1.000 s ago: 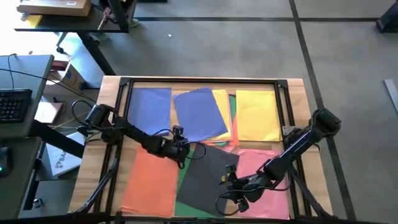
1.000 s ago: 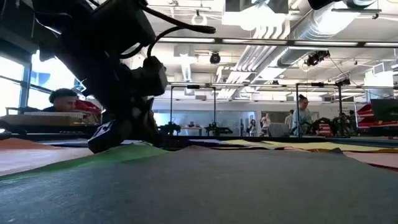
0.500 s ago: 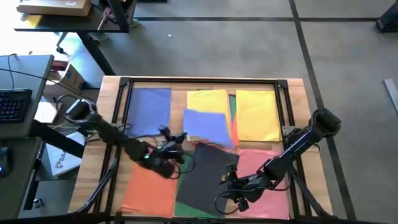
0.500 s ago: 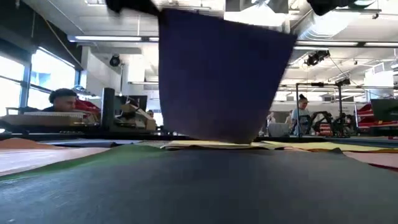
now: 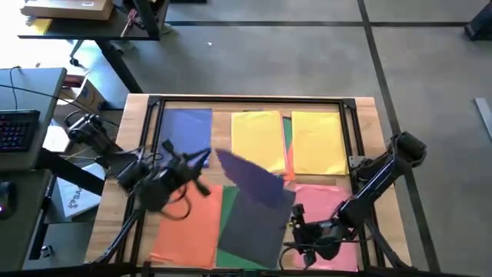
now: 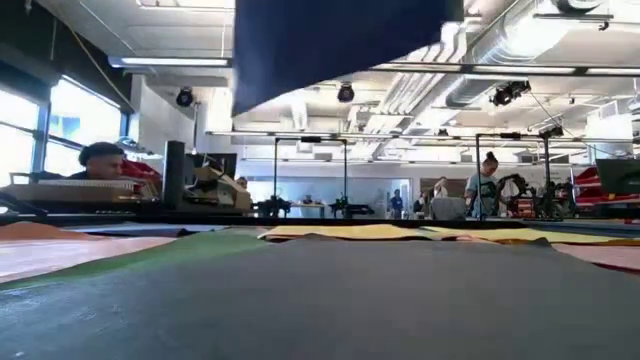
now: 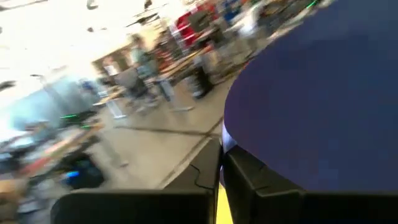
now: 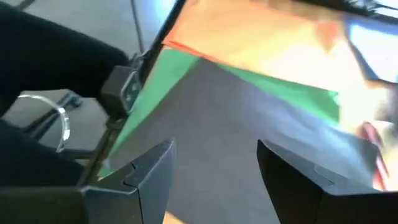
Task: Organize paper
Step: Stack the right blue paper on the left blue paper
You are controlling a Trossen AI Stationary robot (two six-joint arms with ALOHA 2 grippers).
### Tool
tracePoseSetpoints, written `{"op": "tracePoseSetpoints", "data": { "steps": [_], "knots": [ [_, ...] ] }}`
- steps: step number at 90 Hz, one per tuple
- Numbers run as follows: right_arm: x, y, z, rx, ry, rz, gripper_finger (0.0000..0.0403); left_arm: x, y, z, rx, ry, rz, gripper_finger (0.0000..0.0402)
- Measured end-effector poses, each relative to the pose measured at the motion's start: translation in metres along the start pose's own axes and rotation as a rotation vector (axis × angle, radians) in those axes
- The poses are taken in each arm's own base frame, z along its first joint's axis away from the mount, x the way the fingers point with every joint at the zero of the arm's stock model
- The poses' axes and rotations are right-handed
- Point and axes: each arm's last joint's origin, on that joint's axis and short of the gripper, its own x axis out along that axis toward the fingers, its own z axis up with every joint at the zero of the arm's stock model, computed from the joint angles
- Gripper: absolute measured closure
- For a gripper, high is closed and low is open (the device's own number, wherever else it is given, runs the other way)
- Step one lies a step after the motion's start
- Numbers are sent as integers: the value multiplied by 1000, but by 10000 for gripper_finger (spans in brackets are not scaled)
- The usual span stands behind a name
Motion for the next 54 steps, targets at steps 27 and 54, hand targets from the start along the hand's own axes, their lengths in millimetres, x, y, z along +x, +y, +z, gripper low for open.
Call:
{"op": "tracePoseSetpoints", "data": {
  "steps": [27,54],
  "knots": [
    [-1,0,-5,49,42,-12,190,90,35,-66,81,435,41,402],
    [1,-7,-8,13,67,-79,190,127,63,-97,86,701,112,402]
  ]
}}
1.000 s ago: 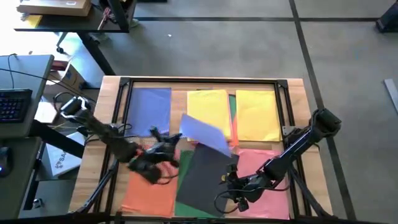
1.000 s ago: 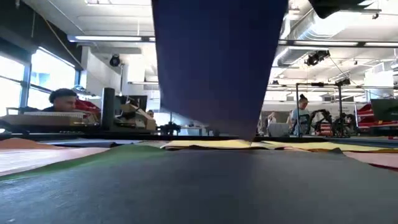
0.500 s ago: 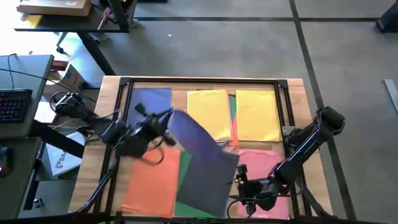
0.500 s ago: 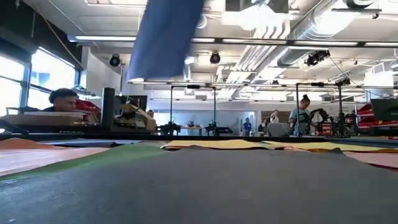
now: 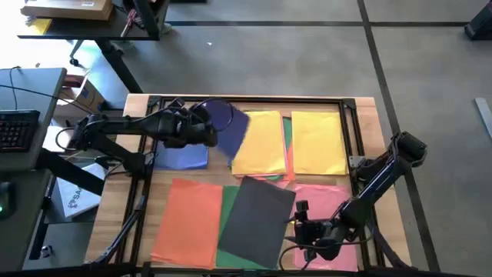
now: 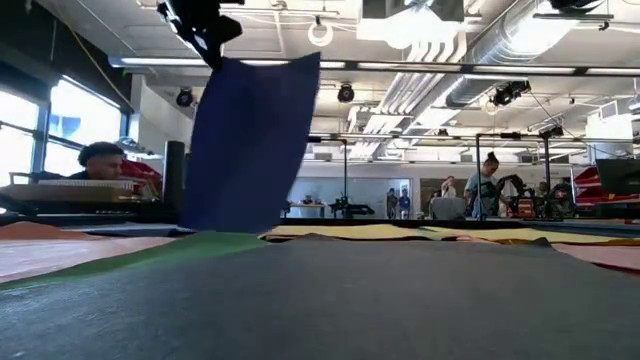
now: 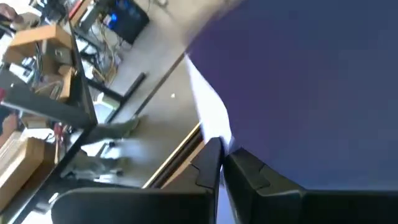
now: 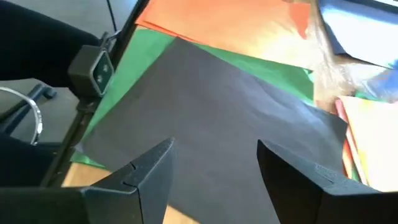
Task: Organize paper
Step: Stack the right blue paper on the left blue paper
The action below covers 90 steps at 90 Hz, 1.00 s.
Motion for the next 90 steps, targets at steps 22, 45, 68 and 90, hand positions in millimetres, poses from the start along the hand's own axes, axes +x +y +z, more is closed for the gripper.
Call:
{"op": "tracePoseSetpoints", "data": {
  "steps": [22,45,68,90],
  "knots": [
    [1,-2,0,9,6,-8,190,17,10,4,84,54,-6,401],
    [1,-2,0,9,7,-9,190,11,5,3,196,42,-65,401],
    [1,-2,0,9,7,-9,190,29,21,-1,270,166,-78,401],
    [2,-3,0,9,-2,-33,190,64,43,0,358,270,-146,401]
  ]
}}
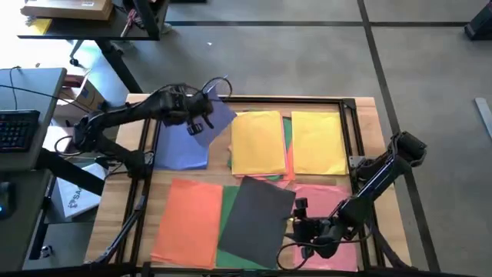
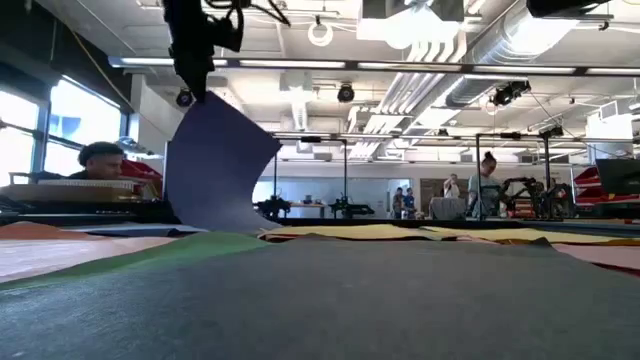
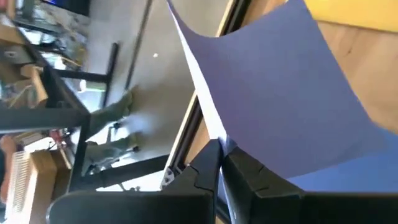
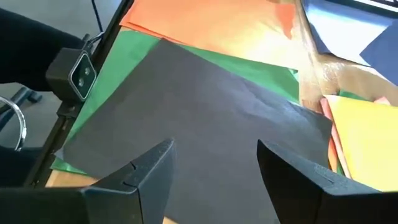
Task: Organize paper
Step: Stack the right blue paper on the left blue paper
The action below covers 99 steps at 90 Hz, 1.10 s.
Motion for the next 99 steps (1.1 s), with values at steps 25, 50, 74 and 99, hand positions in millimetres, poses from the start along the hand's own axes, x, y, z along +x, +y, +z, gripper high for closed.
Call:
{"op": "tracePoseSetpoints", "data": {
  "steps": [25,50,74,99],
  "knots": [
    [0,0,0,3,-2,-4,190,55,15,5,162,175,-100,401],
    [6,-10,1,4,22,-46,190,98,-5,14,619,327,-205,401],
    [22,-37,2,22,112,-98,190,93,-10,14,760,368,-171,401],
    [32,-54,5,-36,148,-85,190,58,-21,0,736,333,-442,401]
  ]
}}
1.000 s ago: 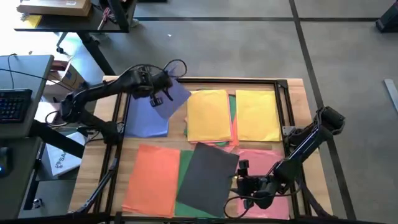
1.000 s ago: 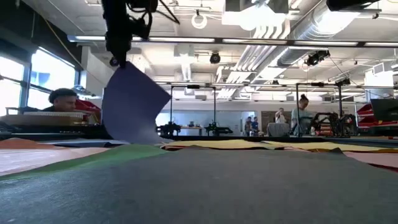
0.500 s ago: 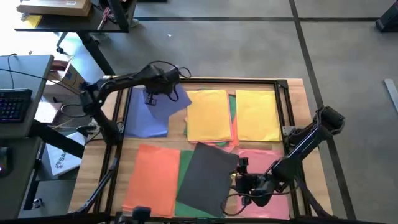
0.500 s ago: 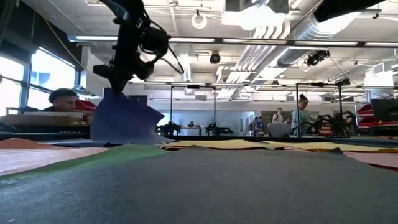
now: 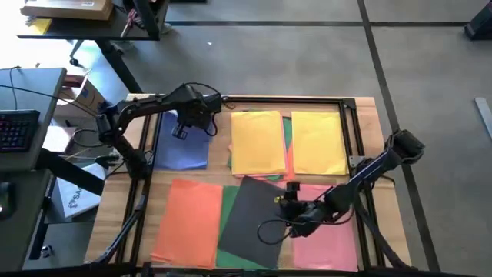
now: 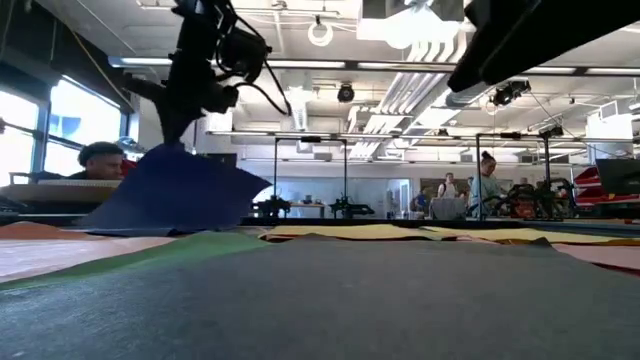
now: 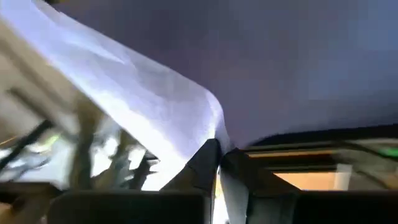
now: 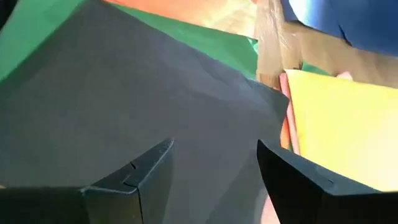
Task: Organize paper
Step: Stack the right blue paper on the left blue paper
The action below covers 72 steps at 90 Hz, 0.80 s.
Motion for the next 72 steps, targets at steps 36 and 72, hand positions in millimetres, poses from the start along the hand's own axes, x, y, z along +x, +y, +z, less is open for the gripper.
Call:
{"op": "tracePoseSetpoints", "data": {
  "steps": [36,72],
  "knots": [
    [21,-40,11,-105,7,-73,190,-60,-37,-16,-170,-328,-72,401],
    [77,-219,40,-245,-354,-218,190,-75,-59,-16,-171,-391,-42,401]
  ]
}}
